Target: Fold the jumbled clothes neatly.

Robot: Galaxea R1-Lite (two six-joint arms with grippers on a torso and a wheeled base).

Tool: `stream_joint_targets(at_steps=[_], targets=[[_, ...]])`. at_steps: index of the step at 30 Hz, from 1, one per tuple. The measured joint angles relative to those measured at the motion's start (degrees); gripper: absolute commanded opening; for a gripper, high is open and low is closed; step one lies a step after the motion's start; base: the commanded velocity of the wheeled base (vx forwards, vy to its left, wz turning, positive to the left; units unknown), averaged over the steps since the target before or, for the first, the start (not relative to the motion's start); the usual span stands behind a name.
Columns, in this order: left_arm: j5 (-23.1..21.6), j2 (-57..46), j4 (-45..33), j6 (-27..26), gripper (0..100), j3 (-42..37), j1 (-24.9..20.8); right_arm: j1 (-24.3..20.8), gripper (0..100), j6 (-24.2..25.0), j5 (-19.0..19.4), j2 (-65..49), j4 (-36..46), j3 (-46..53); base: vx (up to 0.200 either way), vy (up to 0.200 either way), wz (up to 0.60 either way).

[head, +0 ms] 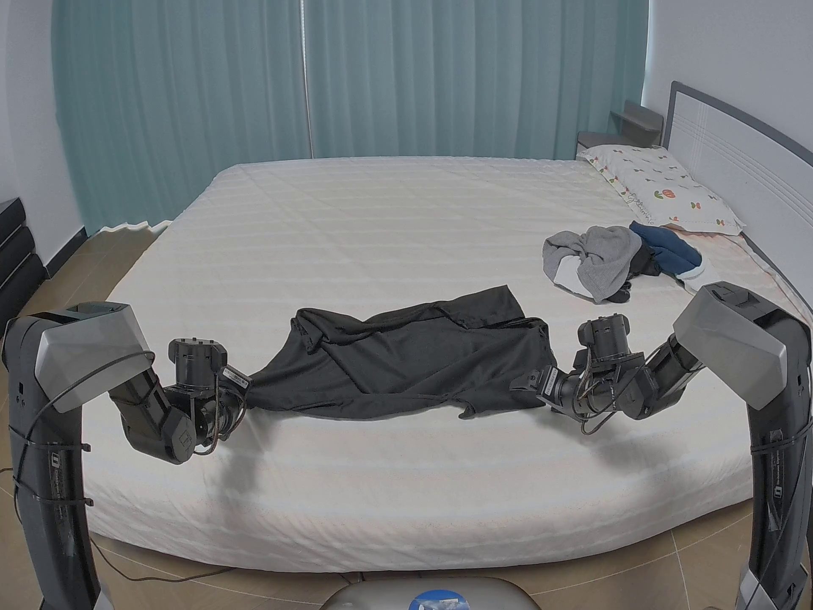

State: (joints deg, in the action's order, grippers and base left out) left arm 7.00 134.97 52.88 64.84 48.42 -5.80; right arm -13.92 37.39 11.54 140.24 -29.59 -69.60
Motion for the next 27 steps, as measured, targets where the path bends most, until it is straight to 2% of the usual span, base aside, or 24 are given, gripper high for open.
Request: stream_joint_targets(at_steps=[6, 7, 15, 21, 27], targets=[[0.0, 0.0, 0.0, 0.0, 0, 0.0, 0.0, -0.5, 100, 0.2, 0.0, 0.6, -0.2, 0.3, 0.000, 0.000, 0.00], [0.0, 0.0, 0.0, 0.0, 0, 0.0, 0.0, -0.6, 0, 0.2, -0.1, 0.9, -0.3, 0.0, 0.000, 0.000, 0.00], [0.0, 0.0, 0.0, 0.1, 0, 0.0, 0.0, -1.0, 0, 1.2, -4.6, 3.6, -0.3, -4.1, 0.000, 0.000, 0.00], [-0.3, 0.0, 0.0, 0.2, 0, -0.2, 0.0, -0.9, 0, 4.0, -5.1, 3.1, -0.2, -3.4, 0.000, 0.000, 0.00], [-1.0, -0.4, 0.0, -0.1, 0, -1.4, 0.2, -0.1, 0, 5.0, -4.6, -1.4, -0.2, 1.9, 0.000, 0.000, 0.00]])
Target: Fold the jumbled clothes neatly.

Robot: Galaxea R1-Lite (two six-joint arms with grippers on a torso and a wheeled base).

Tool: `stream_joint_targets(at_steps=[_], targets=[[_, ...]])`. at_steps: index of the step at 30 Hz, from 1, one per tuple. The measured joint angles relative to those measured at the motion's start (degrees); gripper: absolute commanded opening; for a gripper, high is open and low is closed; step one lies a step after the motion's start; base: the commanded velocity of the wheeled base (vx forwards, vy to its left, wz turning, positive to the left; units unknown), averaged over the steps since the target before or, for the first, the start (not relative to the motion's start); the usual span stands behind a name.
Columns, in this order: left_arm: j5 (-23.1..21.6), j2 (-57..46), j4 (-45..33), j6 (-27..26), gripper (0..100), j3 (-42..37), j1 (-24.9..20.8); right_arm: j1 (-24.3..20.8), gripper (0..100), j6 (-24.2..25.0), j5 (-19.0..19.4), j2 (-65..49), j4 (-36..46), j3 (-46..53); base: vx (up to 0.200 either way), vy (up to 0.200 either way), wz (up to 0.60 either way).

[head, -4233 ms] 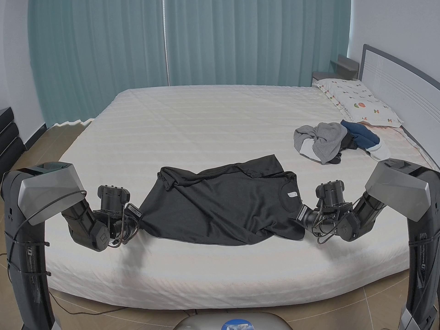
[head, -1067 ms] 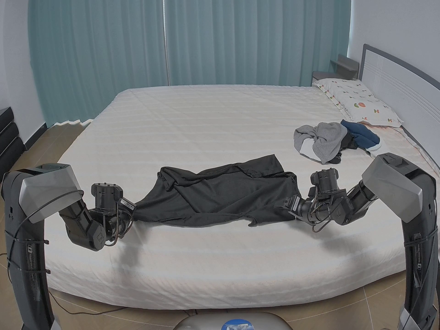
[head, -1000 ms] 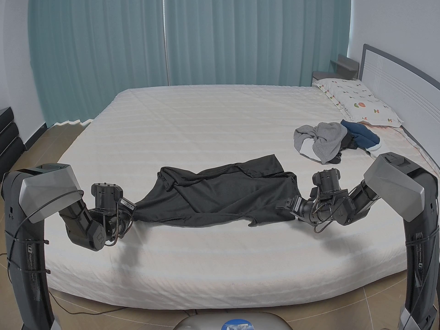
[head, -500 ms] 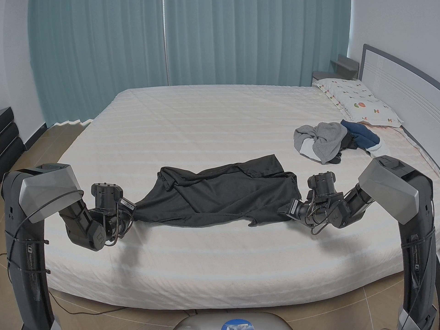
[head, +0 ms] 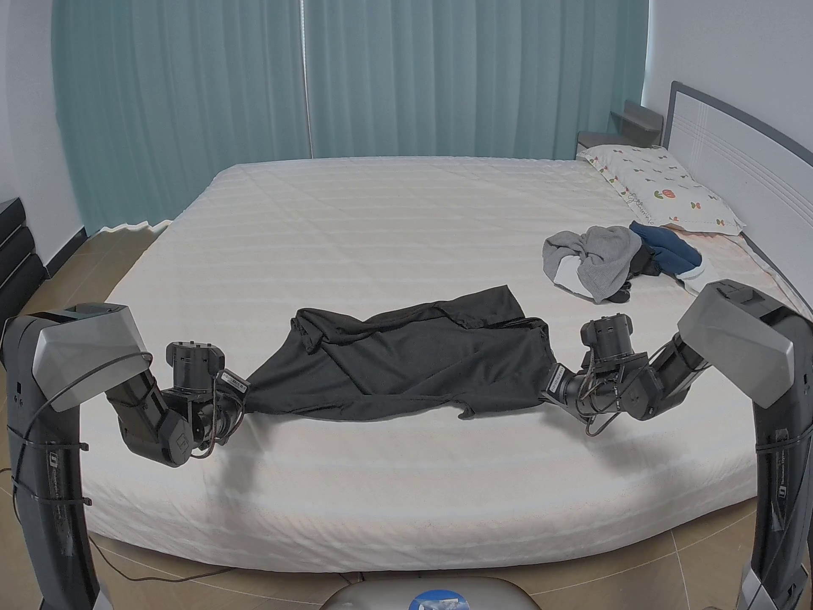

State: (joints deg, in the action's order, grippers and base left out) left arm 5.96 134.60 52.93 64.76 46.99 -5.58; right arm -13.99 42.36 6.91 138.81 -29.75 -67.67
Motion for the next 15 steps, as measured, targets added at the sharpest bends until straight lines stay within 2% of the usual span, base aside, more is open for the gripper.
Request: stream_joint_targets(at_steps=[6, 15], targets=[[-0.7, -1.4, -0.3, -1.6, 0, -3.3, 0.0, 1.0, 0, 0.2, 0.9, -5.8, 0.3, 7.1, 0.000, 0.000, 0.00], [-4.5, -7.6, -3.0, -9.6, 0, -10.8, -0.3, 4.0, 0, -0.4, 3.8, -16.0, 3.8, 17.7, 0.000, 0.000, 0.00]])
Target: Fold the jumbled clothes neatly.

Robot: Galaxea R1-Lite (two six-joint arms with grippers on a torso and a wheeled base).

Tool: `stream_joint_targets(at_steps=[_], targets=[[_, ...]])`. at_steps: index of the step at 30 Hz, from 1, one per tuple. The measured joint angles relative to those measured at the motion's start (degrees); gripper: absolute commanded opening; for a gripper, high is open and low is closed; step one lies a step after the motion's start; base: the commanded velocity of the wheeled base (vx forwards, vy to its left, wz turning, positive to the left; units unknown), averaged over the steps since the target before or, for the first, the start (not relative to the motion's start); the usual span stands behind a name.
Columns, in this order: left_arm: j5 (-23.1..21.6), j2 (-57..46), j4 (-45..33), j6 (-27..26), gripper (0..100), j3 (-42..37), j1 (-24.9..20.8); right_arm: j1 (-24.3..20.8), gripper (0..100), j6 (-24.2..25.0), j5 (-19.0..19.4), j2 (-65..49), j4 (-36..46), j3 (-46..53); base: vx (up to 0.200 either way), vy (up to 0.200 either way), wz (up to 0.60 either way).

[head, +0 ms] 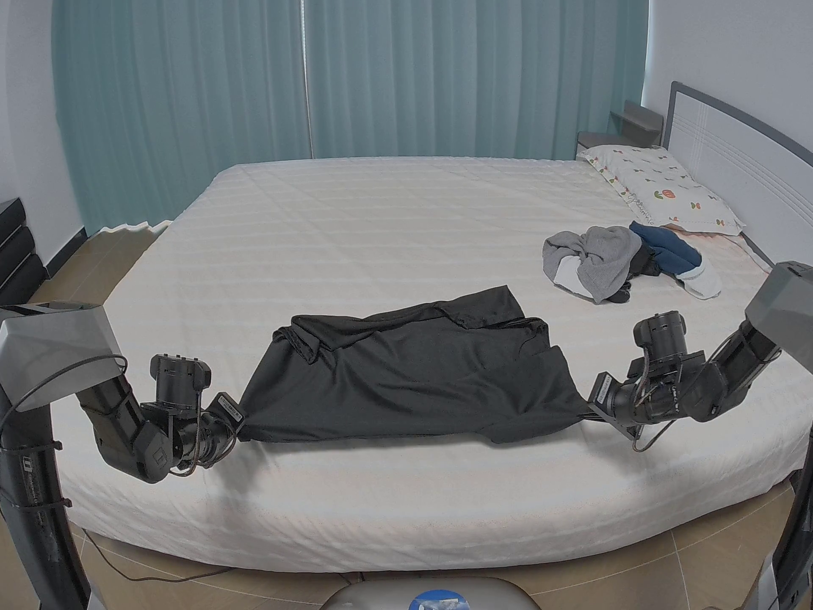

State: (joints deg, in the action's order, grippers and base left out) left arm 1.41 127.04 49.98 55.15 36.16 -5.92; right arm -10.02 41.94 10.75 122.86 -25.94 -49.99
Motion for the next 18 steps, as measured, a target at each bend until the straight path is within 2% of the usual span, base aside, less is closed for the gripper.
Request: stream_joint_targets(at_steps=[6, 10, 18], targets=[[-0.7, -3.6, -7.3, -2.0, 0, -1.4, -0.5, 1.9, 0, -1.3, 0.3, -5.0, 5.6, 3.1, 0.000, 0.000, 0.00], [-0.8, -5.3, -11.3, -6.2, 0, -2.0, -1.0, 2.4, 0, -3.4, 0.3, -7.4, 10.5, 4.5, 0.000, 0.000, 0.00], [-0.7, -6.8, -16.3, -9.6, 0, -3.1, -2.0, 2.6, 0, -6.9, 0.3, -11.4, 18.3, 5.7, 0.000, 0.000, 0.00]])
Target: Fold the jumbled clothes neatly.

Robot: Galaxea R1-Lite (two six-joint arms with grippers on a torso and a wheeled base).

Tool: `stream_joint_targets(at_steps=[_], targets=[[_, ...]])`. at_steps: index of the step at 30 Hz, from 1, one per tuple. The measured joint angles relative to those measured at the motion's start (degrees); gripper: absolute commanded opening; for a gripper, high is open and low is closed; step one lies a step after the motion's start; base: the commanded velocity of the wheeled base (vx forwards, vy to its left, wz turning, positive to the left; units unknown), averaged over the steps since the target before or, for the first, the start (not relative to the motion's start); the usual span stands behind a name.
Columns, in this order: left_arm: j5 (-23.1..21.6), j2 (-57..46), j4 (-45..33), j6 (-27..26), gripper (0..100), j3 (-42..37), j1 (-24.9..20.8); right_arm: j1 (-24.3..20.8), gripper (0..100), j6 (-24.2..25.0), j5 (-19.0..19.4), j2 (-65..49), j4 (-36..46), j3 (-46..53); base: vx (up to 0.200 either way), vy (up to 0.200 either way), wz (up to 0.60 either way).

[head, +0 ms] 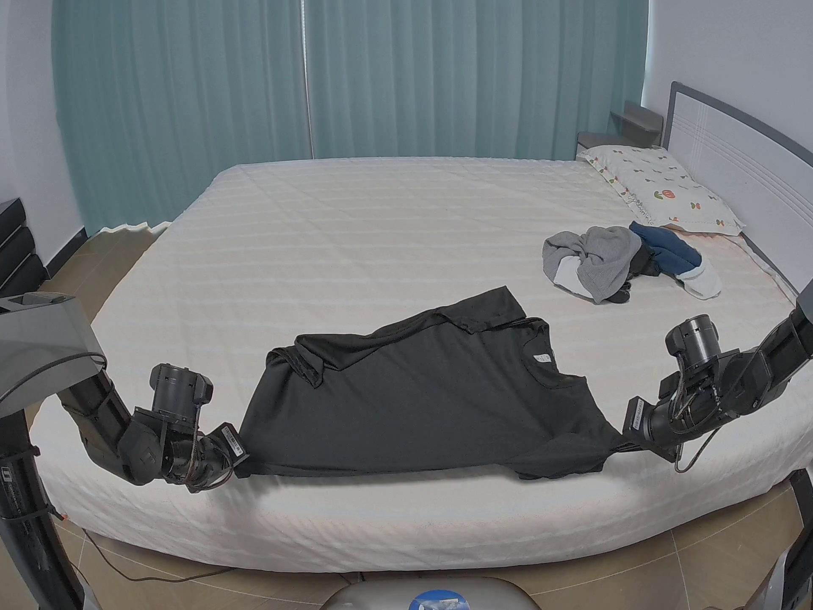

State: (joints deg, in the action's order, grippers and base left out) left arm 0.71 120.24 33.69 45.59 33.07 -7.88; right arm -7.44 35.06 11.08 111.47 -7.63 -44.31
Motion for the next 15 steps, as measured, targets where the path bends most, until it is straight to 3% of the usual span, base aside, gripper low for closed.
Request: stream_joint_targets(at_steps=[4, 15], targets=[[0.0, -0.5, -2.7, -1.7, 0, -0.4, -0.3, 0.3, 0, -3.6, -0.1, -1.3, 3.0, 0.3, 0.000, 0.000, 0.00], [0.3, -0.7, -5.9, -4.9, 0, -1.9, -1.9, 1.6, 0, -7.8, -0.6, -4.2, 9.6, 0.2, 0.000, 0.000, 0.00]])
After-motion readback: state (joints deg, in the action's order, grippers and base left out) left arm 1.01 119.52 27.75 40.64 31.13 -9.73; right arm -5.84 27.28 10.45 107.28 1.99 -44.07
